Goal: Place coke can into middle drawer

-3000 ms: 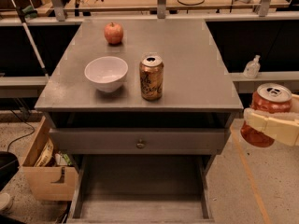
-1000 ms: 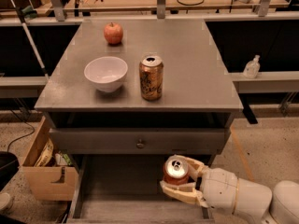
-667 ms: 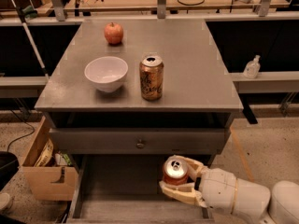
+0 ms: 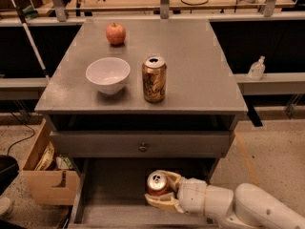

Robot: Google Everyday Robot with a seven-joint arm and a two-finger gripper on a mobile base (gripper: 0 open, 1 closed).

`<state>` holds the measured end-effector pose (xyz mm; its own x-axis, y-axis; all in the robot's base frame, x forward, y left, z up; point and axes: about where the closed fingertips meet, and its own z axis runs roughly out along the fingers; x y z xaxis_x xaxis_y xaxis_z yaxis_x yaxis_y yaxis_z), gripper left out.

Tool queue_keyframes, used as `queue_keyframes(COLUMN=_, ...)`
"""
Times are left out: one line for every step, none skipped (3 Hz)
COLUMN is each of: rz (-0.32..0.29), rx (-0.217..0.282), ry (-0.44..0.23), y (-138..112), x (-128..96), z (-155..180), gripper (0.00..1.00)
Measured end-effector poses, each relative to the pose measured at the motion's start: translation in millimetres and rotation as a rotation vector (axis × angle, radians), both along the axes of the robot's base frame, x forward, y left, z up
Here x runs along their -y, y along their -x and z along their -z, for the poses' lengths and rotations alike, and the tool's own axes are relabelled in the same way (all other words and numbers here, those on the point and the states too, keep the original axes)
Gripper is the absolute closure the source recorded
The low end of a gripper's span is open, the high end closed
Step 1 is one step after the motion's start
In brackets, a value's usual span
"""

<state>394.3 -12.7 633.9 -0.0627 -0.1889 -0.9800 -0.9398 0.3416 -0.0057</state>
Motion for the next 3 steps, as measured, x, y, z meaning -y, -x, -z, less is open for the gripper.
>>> queue_keyframes(rz=-0.066, rx=-0.029, ry=-0.008, y=-20.4, x=-39.5, z=63.6, gripper=1.0)
queue_keyframes(rz=-0.167, rx=-0.021, ry=-0.052, y=-37.0, x=-88.8, z=111.0, gripper=1.0)
queue_keyframes(rz=-0.245, rx=-0.013, ry=-0.081, y=-44.2, x=-128.3, z=140.5, gripper=1.0)
